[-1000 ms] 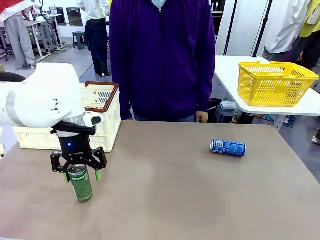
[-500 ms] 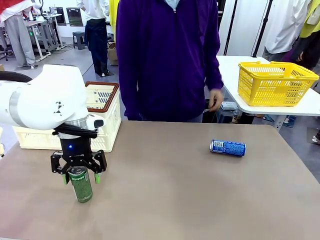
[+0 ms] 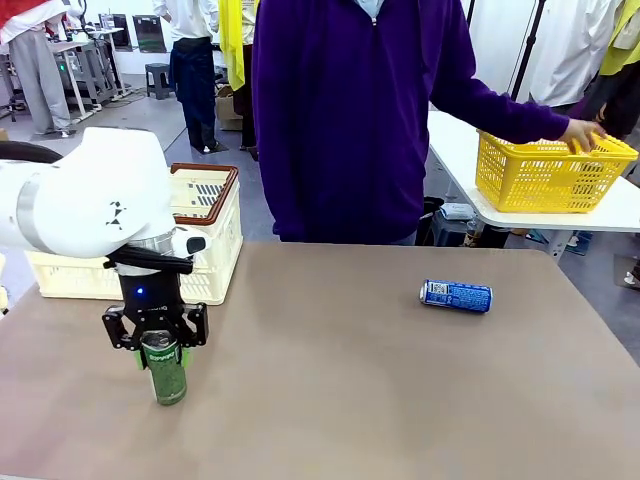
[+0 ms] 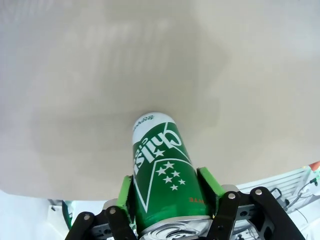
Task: Place the drinks into the Shopping basket.
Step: Pick up one drink and place it into the Shopping basket.
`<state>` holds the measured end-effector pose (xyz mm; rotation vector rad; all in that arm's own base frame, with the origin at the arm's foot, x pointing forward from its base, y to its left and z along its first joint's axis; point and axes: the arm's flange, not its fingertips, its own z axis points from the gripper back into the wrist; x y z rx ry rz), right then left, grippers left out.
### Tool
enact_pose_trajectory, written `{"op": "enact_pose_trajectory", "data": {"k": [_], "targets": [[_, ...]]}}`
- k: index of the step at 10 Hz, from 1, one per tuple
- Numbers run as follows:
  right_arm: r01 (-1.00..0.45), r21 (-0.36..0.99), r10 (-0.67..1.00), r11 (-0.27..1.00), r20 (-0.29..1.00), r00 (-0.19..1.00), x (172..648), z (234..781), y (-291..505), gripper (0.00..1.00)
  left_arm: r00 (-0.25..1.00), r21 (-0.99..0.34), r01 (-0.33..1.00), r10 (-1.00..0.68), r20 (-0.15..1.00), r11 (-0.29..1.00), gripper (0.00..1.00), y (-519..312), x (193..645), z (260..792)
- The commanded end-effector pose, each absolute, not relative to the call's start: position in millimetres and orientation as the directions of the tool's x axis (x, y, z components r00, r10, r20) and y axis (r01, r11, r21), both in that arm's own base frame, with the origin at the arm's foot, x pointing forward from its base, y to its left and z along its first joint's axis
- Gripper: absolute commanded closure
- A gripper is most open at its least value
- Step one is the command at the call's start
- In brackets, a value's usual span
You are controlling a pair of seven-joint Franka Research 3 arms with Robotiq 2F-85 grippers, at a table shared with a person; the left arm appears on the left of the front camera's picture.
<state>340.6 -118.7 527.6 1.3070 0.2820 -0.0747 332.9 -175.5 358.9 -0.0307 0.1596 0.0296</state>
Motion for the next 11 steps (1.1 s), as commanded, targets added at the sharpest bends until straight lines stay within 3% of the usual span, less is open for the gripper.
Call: {"op": "enact_pose_trajectory", "data": {"k": [1,5,9,11], "targets": [[0.216,0.938,0.113,0.272,-0.254,0.961,339,531,-122,0.18,0.993,-0.020,-0.071,0.068,-0.099,0.997,1.00,-138,265,324],[0.216,0.938,0.113,0.272,-0.254,0.961,339,531,-122,0.18,0.995,-0.027,-0.083,0.081,-0.059,0.996,1.00,-133,265,339],[0.216,0.938,0.113,0.272,-0.254,0.961,339,531,-122,0.18,0.994,-0.335,0.027,0.011,0.111,0.942,1.00,-104,249,485],[0.216,0.938,0.113,0.272,-0.254,0.961,339,531,-122,0.18,0.999,-0.331,0.034,-0.031,0.012,0.943,1.00,-95,240,521]]}}
